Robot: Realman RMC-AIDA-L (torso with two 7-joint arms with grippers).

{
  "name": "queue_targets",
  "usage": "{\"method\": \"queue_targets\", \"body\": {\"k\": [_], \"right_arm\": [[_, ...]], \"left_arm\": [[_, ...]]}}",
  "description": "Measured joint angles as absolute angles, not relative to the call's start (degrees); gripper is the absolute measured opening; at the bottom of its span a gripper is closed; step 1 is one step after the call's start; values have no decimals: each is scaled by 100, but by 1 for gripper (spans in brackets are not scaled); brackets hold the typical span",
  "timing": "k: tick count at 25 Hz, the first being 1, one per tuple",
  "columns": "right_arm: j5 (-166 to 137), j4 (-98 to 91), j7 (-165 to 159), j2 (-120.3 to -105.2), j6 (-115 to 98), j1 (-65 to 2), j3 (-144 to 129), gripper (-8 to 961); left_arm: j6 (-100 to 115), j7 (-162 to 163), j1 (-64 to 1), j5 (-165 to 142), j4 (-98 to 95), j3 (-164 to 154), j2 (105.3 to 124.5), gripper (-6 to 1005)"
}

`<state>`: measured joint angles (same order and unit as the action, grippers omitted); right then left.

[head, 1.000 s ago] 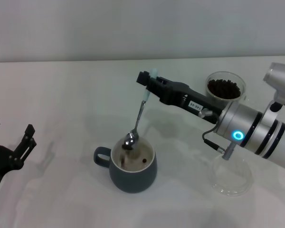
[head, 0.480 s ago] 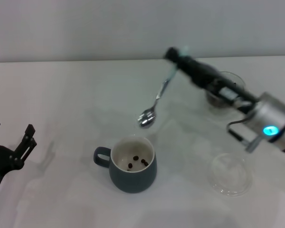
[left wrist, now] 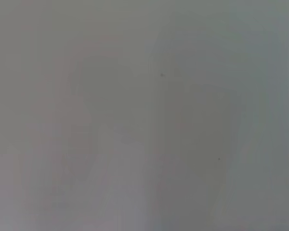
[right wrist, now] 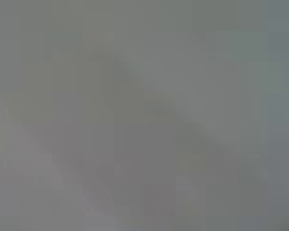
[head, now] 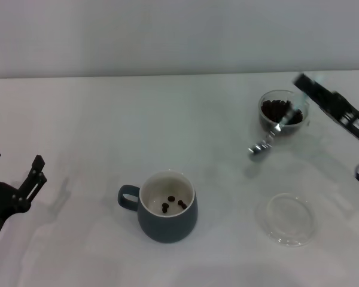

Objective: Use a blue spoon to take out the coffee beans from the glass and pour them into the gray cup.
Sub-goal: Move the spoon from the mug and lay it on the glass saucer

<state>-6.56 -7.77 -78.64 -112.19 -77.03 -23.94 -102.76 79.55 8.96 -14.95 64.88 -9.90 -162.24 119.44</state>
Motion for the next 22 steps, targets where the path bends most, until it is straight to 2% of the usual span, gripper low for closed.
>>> {"method": "queue_targets", "body": {"k": [5, 6, 12, 18, 22], "right_arm": [[-828, -366, -7893, -11079, -7677, -2316, -10363, 247], [-1030, -356, -7931, -10997, -7686, -2268, -10383, 248], [-1328, -327, -8077, -10856, -7664, -2183, -10381, 252], [-1428, -316, -8081, -10845, -7657, -2038, -10442, 256], [-1496, -303, -8047, -10949, -7574, -2005, -10462, 258]], "left_arm": [[7955, 896, -1499, 6494, -993, -16225, 11944, 861], [7955, 896, -1501, 6495, -993, -16224, 11944, 861], [7948, 896, -1505, 6495, -993, -16216, 11944, 862], [7932, 896, -1555, 6496, -995, -16215, 11953, 862], [7927, 896, -1587, 6495, -1001, -16215, 11954, 862]]}}
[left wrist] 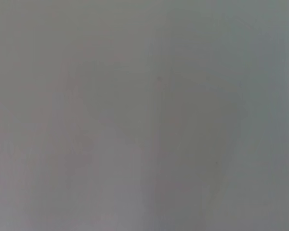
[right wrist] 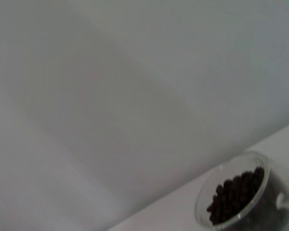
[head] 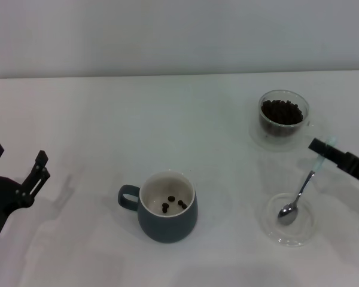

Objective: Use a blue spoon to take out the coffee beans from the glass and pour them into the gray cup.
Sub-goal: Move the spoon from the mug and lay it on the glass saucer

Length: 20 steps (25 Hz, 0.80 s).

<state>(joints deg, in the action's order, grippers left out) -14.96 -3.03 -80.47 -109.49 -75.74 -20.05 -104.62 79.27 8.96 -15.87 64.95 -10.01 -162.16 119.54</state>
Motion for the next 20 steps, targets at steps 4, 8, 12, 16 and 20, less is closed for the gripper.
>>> {"method": "queue_targets", "body": {"k": [4, 8, 12, 16, 20], "right_arm": [[-1511, -299, -8037, -11037, -7416, -2003, -10511, 261], [-1546, -298, -8035, -11134, -7323, -2004, -10532, 264], [-1568, -298, -8039, -11235, -7212, -2003, -10533, 266], [-1568, -298, -8063, -11277, -7185, -2004, -10532, 269], [-1568, -293, -8081, -11302, -7167, -1990, -10522, 272]], "left_arm": [[7927, 896, -1604, 6495, -1002, -16216, 11953, 861], [7927, 896, -1625, 6495, -1002, -16221, 11953, 861], [7927, 896, -1635, 6495, -1002, -16224, 11953, 861], [7928, 896, -1635, 6495, -1002, -16225, 11953, 862], [7928, 896, -1635, 6495, -1002, -16225, 11949, 862]]}}
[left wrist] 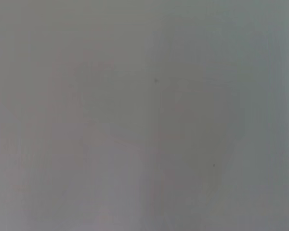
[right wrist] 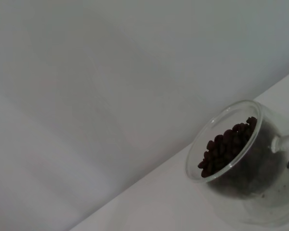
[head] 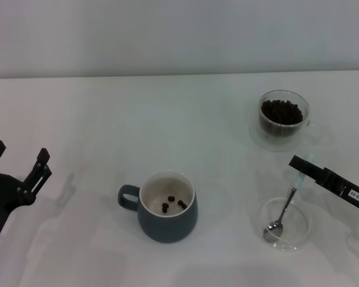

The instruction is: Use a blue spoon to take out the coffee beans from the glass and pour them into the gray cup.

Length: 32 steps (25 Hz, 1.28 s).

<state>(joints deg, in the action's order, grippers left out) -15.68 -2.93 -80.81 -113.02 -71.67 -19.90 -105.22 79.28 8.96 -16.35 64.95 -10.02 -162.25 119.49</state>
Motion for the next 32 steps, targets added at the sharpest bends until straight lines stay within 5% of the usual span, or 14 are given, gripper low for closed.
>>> {"method": "queue_targets", "body": {"k": [19, 28, 32], "right_arm": [[-1522, -336, -8088, -11256, -6911, -2070, -10471, 366], [-1501, -416, -6847, -11190, -7321, -1988, -9059, 697], [-1490, -591, -4994, -11413, -7386, -1890, -7536, 806]], "left_arm": [[7928, 896, -1664, 6553, -1002, -16216, 11944, 861], [7928, 899, -1673, 6658, -999, -16215, 11944, 861], [7925, 931, -1670, 6772, -1001, -16216, 11944, 862]]}}
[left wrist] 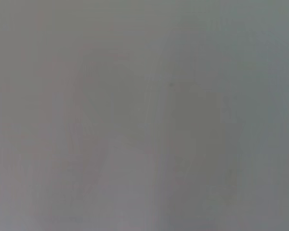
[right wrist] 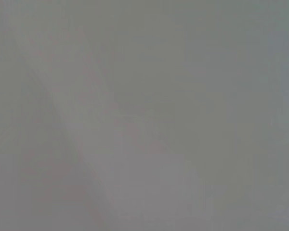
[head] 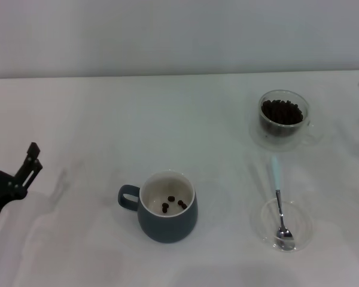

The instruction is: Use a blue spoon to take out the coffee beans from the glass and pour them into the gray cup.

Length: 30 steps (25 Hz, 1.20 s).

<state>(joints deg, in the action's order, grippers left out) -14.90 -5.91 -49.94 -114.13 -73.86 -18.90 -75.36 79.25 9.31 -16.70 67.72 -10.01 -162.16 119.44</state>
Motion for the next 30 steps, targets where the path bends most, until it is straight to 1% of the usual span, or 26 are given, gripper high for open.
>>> {"method": "queue_targets", "body": {"k": [1, 3, 11, 30], "right_arm": [[-1488, -609, -4493, -11483, -7368, -1891, -7120, 820], [-1486, -563, -3718, -11514, -7315, -1922, -6691, 848], [-1484, -511, -1470, -11533, -6823, -2067, -6406, 842], [-1486, -362, -1280, -11539, -6782, -2040, -6386, 841]], "left_arm": [[7925, 939, -1670, 6825, -1002, -16215, 11944, 862], [7923, 957, -1674, 6919, -1010, -16216, 11947, 862], [7795, 1041, -1643, 7381, -1082, -16216, 11954, 862], [7769, 1352, -1561, 7638, -1271, -16222, 11958, 862]]}}
